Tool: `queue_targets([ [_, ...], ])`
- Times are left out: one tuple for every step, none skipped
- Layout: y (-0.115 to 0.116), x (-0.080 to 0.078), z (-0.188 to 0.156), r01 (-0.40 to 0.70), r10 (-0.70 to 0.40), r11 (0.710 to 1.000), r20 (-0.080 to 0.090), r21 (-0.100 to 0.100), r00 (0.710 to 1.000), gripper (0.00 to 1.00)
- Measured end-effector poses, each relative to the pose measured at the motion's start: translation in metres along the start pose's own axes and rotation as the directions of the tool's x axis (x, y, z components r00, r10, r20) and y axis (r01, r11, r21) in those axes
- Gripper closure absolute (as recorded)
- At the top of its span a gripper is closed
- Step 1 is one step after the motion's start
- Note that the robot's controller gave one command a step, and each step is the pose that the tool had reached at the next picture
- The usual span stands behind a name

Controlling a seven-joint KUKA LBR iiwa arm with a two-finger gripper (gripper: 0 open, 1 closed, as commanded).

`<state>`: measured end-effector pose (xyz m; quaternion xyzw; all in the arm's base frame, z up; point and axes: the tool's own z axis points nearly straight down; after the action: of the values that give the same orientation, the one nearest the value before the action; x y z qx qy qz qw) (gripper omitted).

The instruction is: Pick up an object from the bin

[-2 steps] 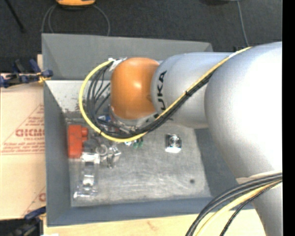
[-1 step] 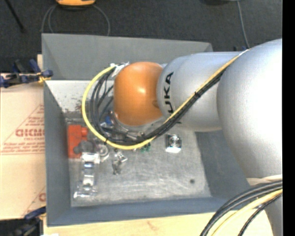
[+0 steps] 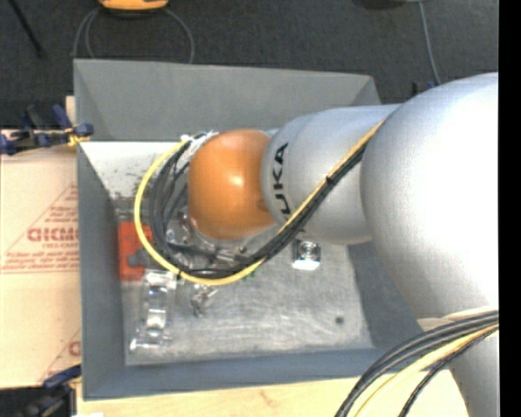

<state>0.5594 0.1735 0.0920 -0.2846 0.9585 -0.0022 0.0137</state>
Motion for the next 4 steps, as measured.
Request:
queue_targets([
  [0.003,0.000,0.003,0.143,-0.143,0.990,0.010,0.009,0.990,0.00],
  [0.009,-0.003,0.001,0.148,-0.148,0.989,0.020,0.003,0.989,1.00],
  [0.006,-0.007,-0.024,0.141,-0.142,0.990,-0.013,-0.010,0.990,1.00],
  [0.004,-0.009,-0.059,0.134,-0.134,0.991,-0.016,-0.011,0.991,1.00],
])
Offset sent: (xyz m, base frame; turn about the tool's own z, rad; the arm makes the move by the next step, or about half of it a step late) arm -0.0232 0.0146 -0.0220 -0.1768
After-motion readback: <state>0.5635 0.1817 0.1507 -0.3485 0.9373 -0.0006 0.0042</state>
